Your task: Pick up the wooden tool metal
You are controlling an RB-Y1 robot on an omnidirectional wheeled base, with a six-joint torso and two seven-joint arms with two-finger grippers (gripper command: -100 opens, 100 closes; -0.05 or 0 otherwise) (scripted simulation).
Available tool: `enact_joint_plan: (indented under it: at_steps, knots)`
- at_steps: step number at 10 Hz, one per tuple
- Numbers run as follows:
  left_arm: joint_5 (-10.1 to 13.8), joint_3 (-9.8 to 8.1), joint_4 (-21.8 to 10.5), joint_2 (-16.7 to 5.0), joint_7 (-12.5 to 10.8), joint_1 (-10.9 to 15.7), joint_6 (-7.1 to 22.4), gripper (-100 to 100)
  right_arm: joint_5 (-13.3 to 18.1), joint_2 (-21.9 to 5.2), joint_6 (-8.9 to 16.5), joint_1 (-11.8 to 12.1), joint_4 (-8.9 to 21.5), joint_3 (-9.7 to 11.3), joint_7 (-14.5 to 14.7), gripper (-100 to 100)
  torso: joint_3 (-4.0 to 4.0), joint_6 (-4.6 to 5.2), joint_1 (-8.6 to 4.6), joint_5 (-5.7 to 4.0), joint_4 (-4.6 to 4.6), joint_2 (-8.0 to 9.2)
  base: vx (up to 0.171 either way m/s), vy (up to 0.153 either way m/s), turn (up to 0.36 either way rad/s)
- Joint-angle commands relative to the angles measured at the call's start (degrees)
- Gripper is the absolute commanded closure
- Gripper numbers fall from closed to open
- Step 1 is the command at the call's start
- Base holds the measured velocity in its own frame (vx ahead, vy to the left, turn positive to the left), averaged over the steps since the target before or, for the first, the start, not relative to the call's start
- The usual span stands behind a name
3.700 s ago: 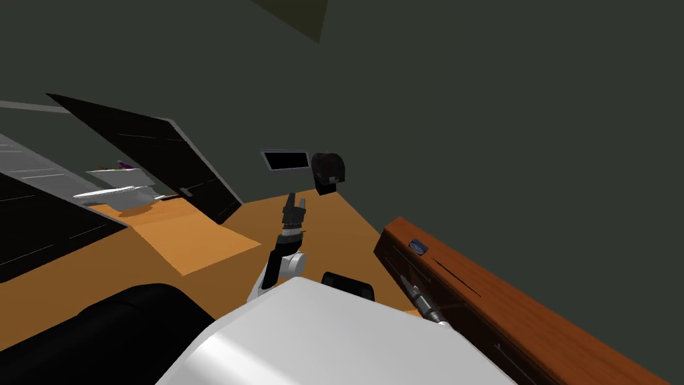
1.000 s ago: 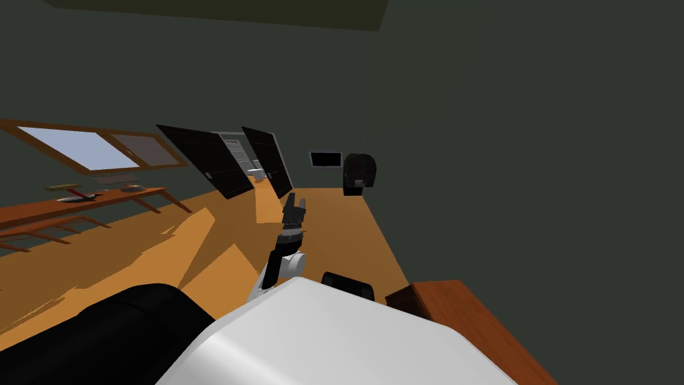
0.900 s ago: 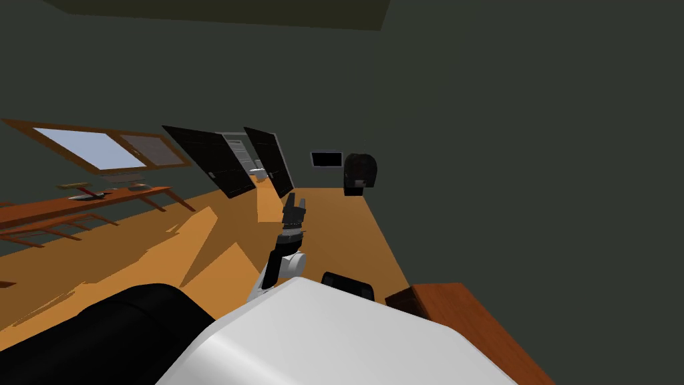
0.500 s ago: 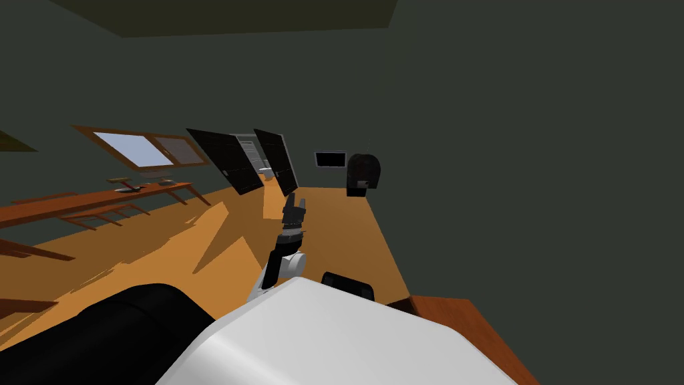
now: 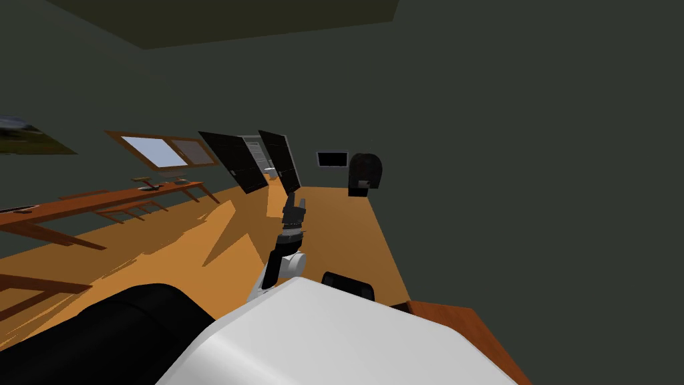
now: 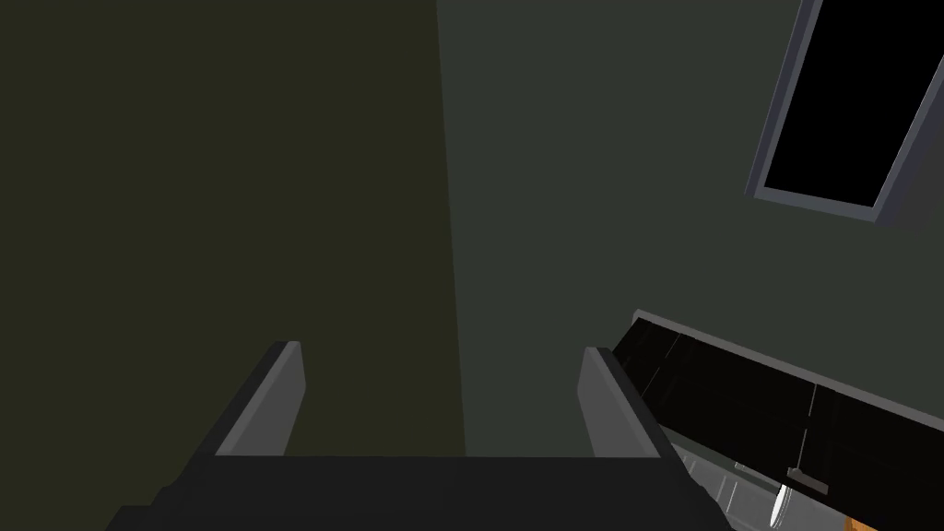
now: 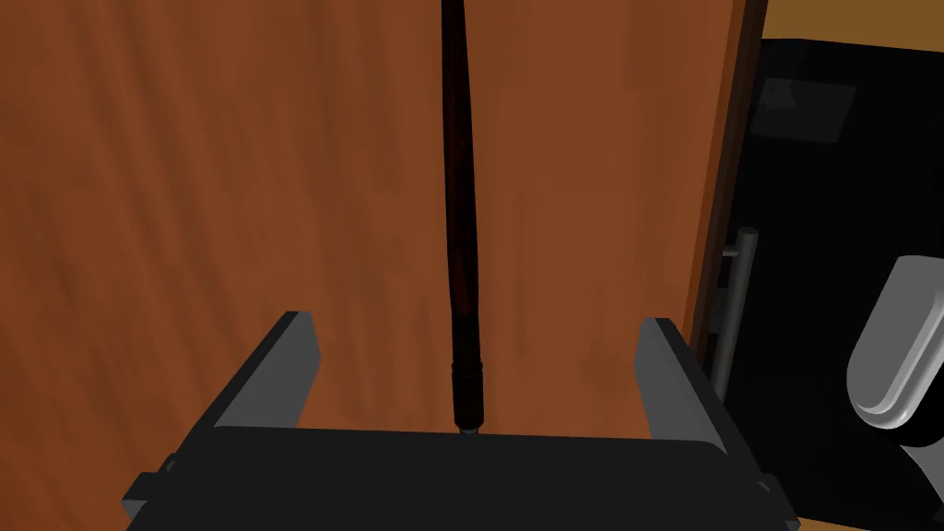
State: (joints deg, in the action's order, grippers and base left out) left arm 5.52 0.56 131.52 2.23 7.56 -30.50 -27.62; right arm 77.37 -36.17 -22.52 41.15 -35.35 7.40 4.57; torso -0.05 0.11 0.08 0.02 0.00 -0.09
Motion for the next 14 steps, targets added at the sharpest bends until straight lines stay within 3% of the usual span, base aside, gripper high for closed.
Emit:
enact_joint_plan:
  at_steps: [1, 3, 5, 6, 7, 8, 12, 13, 14]
  knots:
    - [0.0, 0.00, 0.0, 0.0, 0.0, 0.0, 0.0, 0, -0.6, 1.7, 1.4, -1.3, 1.5, 1.0, 0.5, -100, 0.00, 0.00, 0.00, 0.00, 0.00, 0.00, -0.021, -0.044, 0.049]
    - [0.0, 0.00, 0.0, 0.0, 0.0, 0.0, 0.0, 0, -1.5, 4.1, 3.6, -3.3, 3.7, 2.4, 1.3, -100, 0.11, -0.01, -0.25, -0.05, 0.04, 0.19, -0.068, -0.107, 0.067]
    - [0.0, 0.00, 0.0, 0.0, 0.0, 0.0, 0.0, 0, -1.5, 4.1, 3.6, -3.3, 3.7, 2.4, 2.5, -100, 0.17, 0.03, -0.35, -0.15, 0.08, 0.28, -0.022, -0.039, 0.015]
    - [0.0, 0.00, 0.0, 0.0, 0.0, 0.0, 0.0, 0, -1.5, 4.1, 3.6, -3.3, 3.7, 2.4, 1.3, -100, 0.18, 0.04, -0.36, -0.16, 0.08, 0.27, 0.006, 0.010, -0.013]
    - [0.0, 0.00, 0.0, 0.0, 0.0, 0.0, 0.0, 0, -1.7, 4.3, 3.4, -3.5, 4.1, 2.1, 2.5, -100, 0.18, 0.03, -0.34, -0.17, 0.09, 0.26, 0.003, 0.006, -0.003]
    - [0.0, 0.00, 0.0, 0.0, 0.0, 0.0, 0.0, 0, -1.7, 4.2, 3.4, -3.5, 4.1, 2.2, 2.2, 100, 0.18, 0.02, -0.35, -0.18, 0.09, 0.26, 0.000, 0.000, 0.000]
    - [0.0, 0.00, 0.0, 0.0, 0.0, 0.0, 0.0, 0, -1.7, 4.2, 3.4, -3.4, 4.1, 2.1, 2.2, 100, 0.20, 0.04, -0.38, -0.21, 0.11, 0.29, 0.000, 0.000, 0.000]
    - [0.0, 0.00, 0.0, 0.0, 0.0, 0.0, 0.0, 0, -1.7, 4.2, 3.4, -3.4, 4.1, 2.1, 2.2, 0, 0.20, 0.04, -0.38, -0.21, 0.11, 0.29, 0.000, 0.000, 0.000]
    - [0.0, 0.00, 0.0, 0.0, 0.0, 0.0, 0.0, 0, -0.9, 2.5, 2.2, -2.0, 2.2, 1.4, 0.8, 100, 0.20, 0.04, -0.38, -0.21, 0.11, 0.29, 0.023, 0.042, -0.048]
